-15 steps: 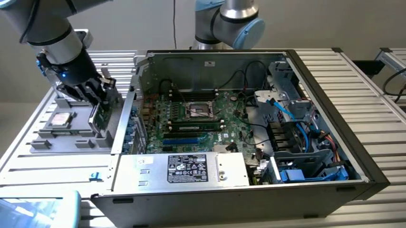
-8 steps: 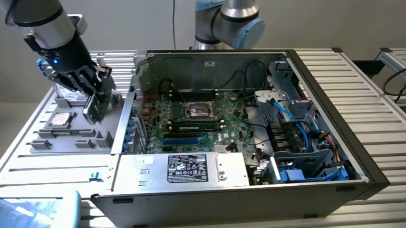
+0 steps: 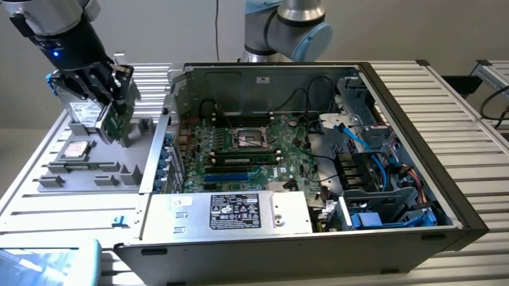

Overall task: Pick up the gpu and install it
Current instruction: 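Pick up the gpu and move the gpu toward the slot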

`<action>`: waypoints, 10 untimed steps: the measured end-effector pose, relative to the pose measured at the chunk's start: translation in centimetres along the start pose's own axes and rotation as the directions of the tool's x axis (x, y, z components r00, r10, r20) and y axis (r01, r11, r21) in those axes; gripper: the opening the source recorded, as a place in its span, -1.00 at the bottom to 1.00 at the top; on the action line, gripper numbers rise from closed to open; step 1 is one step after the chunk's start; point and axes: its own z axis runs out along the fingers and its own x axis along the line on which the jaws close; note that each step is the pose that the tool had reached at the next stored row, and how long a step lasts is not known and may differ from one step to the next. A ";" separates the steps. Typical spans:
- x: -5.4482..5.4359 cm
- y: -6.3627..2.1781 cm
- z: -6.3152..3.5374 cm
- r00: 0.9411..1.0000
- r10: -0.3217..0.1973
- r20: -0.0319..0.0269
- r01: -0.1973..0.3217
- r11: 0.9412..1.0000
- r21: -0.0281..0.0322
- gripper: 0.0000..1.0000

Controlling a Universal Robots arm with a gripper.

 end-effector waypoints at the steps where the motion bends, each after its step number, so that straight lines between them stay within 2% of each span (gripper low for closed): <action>1: 0.0 0.06 -0.44 1.000 0.000 0.000 0.000 1.000 0.000 -0.44; 6: -0.2 0.28 -2.71 1.000 0.000 -0.002 0.000 1.000 0.000 -0.44; 8: -0.2 0.30 -3.61 1.000 0.001 -0.004 -0.001 1.000 0.000 -0.44; 10: -0.3 0.26 -4.47 1.000 0.001 -0.009 -0.001 1.000 0.001 -0.44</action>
